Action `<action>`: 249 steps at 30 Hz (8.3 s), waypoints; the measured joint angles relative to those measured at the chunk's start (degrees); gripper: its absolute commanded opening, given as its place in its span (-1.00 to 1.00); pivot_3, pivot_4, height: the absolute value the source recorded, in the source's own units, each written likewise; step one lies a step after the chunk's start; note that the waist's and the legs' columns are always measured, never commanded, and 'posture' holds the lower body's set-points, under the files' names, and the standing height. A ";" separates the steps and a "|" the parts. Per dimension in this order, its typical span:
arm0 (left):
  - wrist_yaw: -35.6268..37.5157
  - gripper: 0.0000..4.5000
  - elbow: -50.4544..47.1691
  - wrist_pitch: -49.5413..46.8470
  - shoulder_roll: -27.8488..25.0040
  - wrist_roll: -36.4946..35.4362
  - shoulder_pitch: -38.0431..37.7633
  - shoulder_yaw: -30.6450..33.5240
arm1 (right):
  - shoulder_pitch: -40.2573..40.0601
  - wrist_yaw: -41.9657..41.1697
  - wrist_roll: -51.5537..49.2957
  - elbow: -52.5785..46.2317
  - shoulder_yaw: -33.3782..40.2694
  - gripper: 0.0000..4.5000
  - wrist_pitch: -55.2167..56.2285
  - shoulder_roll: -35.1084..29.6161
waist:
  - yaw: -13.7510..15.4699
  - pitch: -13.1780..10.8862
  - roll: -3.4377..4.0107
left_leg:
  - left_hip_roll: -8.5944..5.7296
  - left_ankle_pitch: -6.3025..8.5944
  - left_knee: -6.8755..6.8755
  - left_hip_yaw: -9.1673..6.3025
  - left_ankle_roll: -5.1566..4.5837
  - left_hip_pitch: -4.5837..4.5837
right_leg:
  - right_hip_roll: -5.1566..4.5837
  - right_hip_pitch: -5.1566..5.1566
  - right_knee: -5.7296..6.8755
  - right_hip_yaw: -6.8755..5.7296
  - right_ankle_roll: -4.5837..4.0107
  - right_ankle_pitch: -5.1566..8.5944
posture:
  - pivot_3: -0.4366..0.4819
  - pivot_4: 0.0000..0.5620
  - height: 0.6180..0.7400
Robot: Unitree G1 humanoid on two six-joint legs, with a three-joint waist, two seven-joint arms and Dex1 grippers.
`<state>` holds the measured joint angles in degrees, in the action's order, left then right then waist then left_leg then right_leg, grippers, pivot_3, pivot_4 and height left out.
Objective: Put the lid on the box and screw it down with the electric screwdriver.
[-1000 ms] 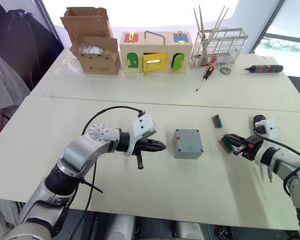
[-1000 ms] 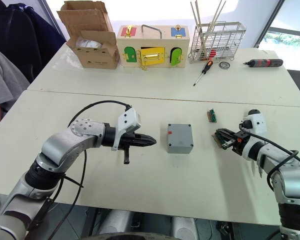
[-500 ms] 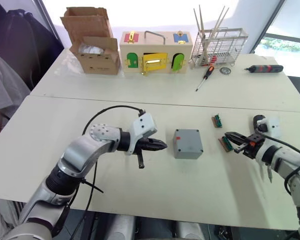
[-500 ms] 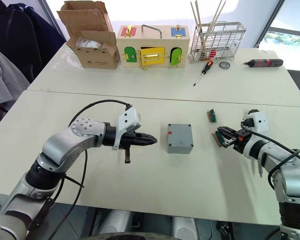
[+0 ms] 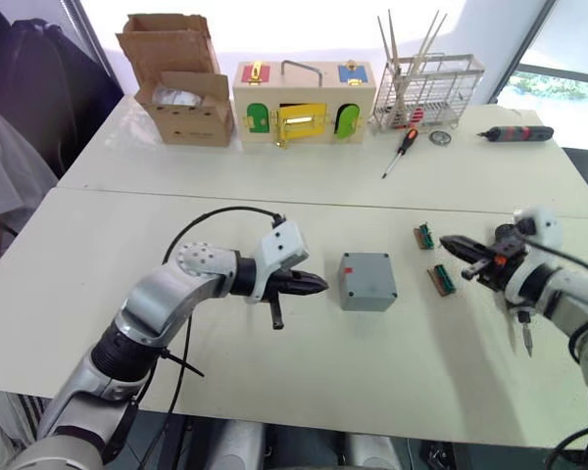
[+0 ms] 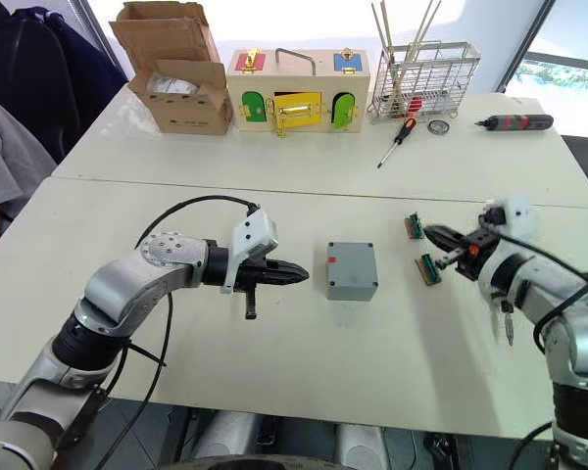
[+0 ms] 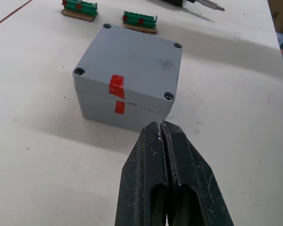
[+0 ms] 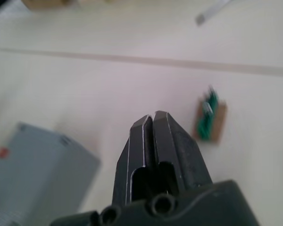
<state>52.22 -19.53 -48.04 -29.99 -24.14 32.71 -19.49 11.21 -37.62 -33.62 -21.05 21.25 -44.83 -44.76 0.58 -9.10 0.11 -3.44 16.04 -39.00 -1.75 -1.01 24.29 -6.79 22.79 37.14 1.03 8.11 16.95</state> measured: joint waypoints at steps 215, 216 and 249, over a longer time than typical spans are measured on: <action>5.03 -1.00 16.76 8.87 9.00 9.99 11.31 -9.07 | -1.64 15.70 3.28 -8.29 -8.90 -0.14 17.86 26.19 | -1.34 -0.02 0.21 | 0.00 -0.42 0.82 -0.05 0.63 -0.42 | 0.04 0.34 0.84 -0.09 0.00 0.00 | -0.05 -0.47 0.99; 4.99 -1.00 17.39 9.04 9.25 10.27 11.30 -9.09 | -2.51 15.69 3.75 -8.57 -9.48 -0.14 18.89 26.26 | -1.37 0.11 0.07 | 0.00 -0.41 0.87 -0.05 0.62 -0.58 | 0.04 0.20 0.81 -0.08 0.00 0.01 | -0.05 -0.47 0.99; 4.89 -1.00 18.27 8.55 10.97 12.27 9.19 -9.01 | -6.28 13.48 7.64 -5.36 -13.14 -0.14 26.68 25.82 | -1.26 1.71 -0.86 | 0.17 -0.01 1.03 -0.09 0.00 -1.18 | 0.21 -0.60 0.04 -0.10 0.01 0.04 | -0.05 -0.47 0.99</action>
<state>57.12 -1.26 -39.48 -19.02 -11.87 41.90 -28.50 4.93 -24.14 -25.98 -26.41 8.11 -18.15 -18.93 -0.68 -7.39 -0.75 -3.27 16.02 -37.98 -1.84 -1.01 23.11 -6.58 22.19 37.18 0.93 8.11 16.99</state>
